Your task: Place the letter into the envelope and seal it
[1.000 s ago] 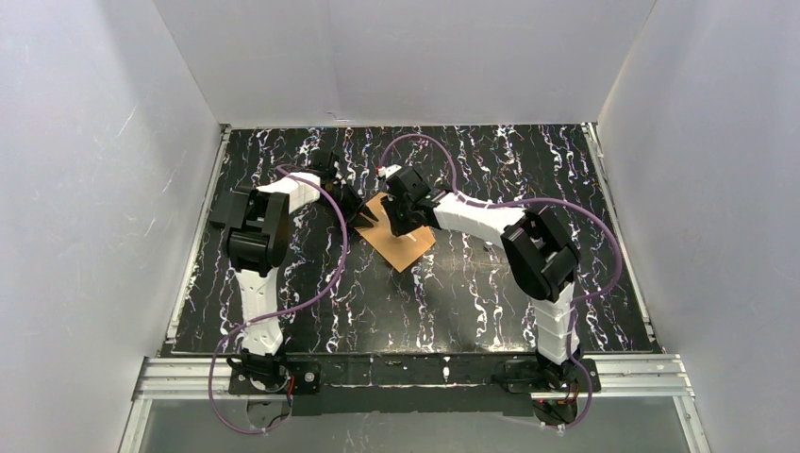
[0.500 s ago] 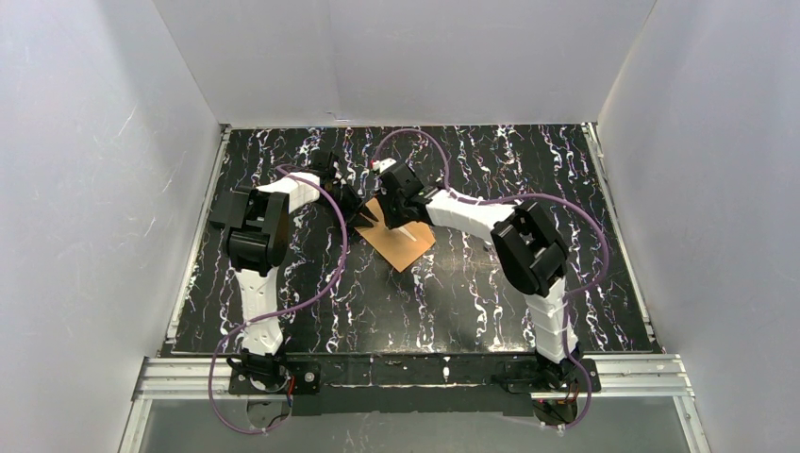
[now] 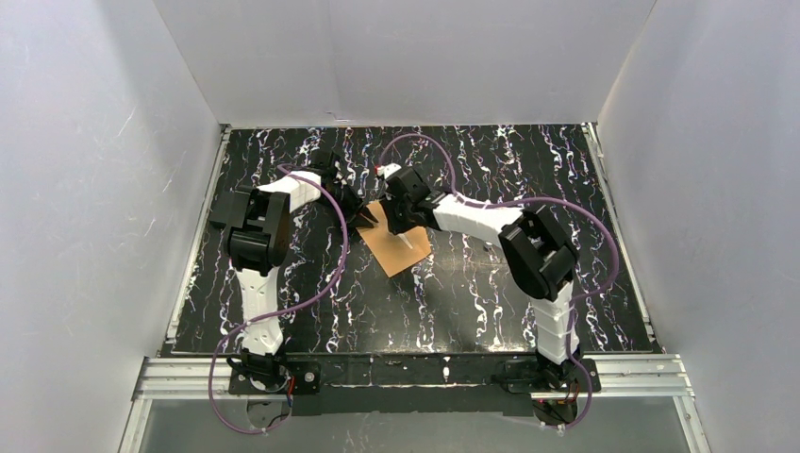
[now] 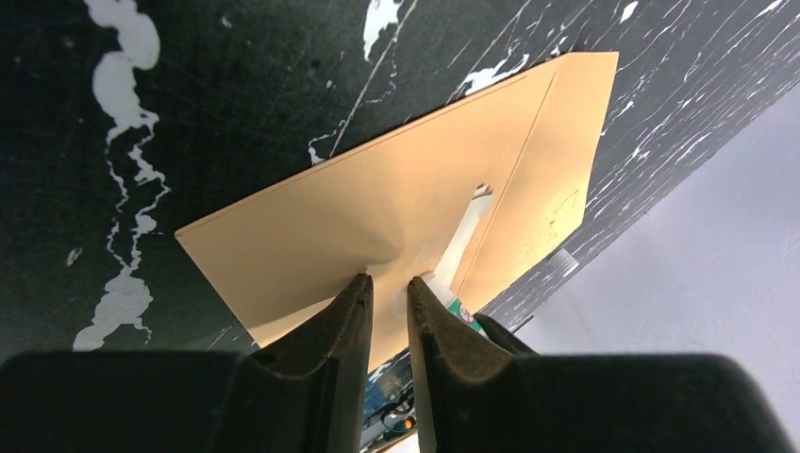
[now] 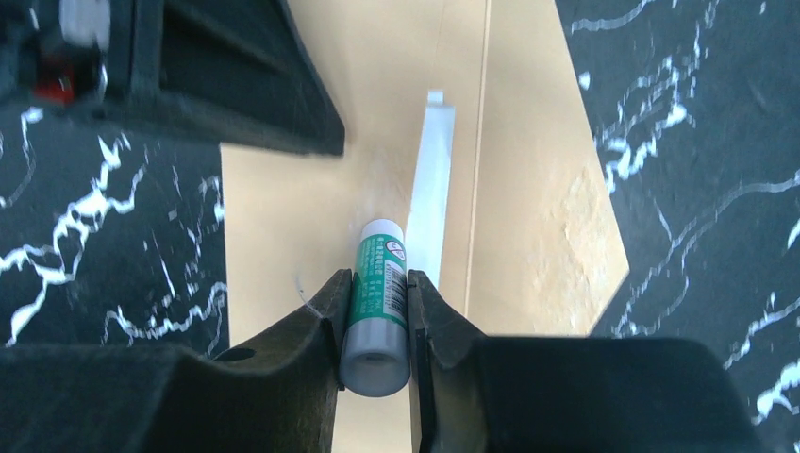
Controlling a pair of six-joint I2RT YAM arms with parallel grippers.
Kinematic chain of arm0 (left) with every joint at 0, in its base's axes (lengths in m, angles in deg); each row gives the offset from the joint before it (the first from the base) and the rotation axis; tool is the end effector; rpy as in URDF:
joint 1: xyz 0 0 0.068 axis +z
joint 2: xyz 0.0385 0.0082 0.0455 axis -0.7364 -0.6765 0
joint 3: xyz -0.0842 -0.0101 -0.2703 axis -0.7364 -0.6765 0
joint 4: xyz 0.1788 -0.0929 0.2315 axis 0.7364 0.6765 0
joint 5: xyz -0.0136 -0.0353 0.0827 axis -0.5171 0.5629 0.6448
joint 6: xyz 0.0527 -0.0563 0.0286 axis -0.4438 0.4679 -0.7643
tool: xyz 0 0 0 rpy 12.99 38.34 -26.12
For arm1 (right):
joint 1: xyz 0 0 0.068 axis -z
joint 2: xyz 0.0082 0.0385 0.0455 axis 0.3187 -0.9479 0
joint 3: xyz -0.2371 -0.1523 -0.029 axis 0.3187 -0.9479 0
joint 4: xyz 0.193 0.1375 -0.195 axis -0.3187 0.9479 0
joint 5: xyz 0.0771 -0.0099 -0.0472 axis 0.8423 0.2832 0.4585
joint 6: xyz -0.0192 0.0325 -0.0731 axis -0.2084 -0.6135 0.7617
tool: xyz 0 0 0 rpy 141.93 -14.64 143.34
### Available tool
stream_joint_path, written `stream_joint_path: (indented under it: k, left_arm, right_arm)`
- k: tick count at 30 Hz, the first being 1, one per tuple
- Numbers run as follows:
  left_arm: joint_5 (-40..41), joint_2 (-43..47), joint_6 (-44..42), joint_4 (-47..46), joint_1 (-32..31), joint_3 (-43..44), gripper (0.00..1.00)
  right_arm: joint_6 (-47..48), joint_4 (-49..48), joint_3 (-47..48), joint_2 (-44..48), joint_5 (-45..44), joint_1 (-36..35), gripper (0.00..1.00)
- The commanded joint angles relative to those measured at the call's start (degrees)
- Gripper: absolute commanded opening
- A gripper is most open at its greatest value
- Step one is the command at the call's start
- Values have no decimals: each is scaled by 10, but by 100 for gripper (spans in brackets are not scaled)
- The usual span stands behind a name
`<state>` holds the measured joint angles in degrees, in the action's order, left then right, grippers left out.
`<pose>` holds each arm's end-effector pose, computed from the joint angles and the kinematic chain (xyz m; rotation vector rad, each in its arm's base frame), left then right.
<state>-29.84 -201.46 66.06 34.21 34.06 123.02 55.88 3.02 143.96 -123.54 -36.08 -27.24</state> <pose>0.4707 -0.1478 0.0864 -0.7093 2.7520 -0.9894 0.3736 0.3754 0.1503 -0.6510 2.3009 0.3836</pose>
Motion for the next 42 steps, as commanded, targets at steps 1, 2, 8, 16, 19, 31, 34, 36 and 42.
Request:
stream_joint_path:
  k: [1, 2, 8, 16, 19, 31, 34, 36, 42]
  left_arm:
    - [97, -35, -8, 75, -3, -14, 20]
    - [97, -35, -4, 72, -3, -17, 20]
    - [95, -35, 0, 64, -3, -23, 20]
    - [91, -34, -3, 66, -2, -23, 20]
    - [88, -35, -3, 65, -2, -25, 20]
    - [44, -21, -41, 62, -2, 7, 24]
    - [24, 0, -67, 65, -1, 32, 33]
    - [-2, 12, -77, 62, -2, 51, 39]
    - [-66, 47, -88, 58, 0, 100, 50]
  right_arm:
    - [26, 89, -62, 48, 14, -1, 1]
    - [27, 92, -66, 53, 15, 0, 1]
    - [19, 98, -52, 49, 46, 0, 1]
    - [-12, 68, 2, -8, 22, 0, 1]
    - [-17, 72, 33, -35, 6, -1, 1]
    - [-33, 62, 56, 26, 41, 2, 1]
    - [-55, 53, 33, 74, 96, 18, 1]
    - [-80, 52, 11, 102, 112, 39, 1]
    - [-133, -2, -88, 188, 175, 123, 1]
